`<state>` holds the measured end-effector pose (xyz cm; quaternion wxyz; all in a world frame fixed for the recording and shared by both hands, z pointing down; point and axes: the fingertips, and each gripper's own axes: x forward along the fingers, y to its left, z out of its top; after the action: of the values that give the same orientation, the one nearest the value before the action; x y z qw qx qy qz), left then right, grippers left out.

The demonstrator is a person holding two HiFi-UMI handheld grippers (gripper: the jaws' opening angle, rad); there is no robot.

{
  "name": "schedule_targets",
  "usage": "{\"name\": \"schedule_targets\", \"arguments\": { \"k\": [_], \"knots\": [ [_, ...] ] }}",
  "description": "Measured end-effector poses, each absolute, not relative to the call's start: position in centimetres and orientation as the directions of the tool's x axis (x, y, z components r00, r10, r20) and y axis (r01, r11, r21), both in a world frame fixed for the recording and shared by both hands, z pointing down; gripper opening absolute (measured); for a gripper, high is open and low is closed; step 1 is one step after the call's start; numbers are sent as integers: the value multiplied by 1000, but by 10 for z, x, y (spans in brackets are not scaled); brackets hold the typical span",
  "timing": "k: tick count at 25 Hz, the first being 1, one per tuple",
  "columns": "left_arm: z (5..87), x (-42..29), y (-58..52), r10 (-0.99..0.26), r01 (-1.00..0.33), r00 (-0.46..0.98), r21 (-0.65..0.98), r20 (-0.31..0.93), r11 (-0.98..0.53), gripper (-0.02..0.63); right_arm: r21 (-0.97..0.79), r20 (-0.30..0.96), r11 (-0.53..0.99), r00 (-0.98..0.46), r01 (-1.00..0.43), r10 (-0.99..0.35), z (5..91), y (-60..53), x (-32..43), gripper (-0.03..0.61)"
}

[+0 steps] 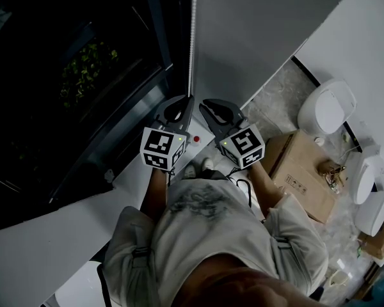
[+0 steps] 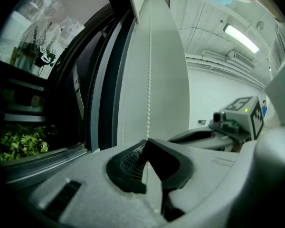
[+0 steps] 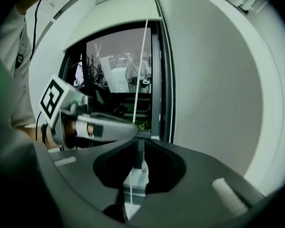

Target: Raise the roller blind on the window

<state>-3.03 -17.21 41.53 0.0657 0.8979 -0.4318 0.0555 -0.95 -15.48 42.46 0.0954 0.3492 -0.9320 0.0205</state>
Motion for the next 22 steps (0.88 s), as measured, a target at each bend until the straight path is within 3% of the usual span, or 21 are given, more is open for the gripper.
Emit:
{"name": "schedule_targets", "arguments": {
  "k": [19, 22],
  "knots": [
    [415, -25, -171, -770, -784, 619, 62, 154, -618, 11, 138, -64, 804, -815, -579, -576, 251, -168, -34, 80],
    [416, -23, -171, -766, -780, 625, 66, 150, -623, 11, 150, -78, 799, -812, -583, -578, 248, -168, -36, 29]
  ]
}}
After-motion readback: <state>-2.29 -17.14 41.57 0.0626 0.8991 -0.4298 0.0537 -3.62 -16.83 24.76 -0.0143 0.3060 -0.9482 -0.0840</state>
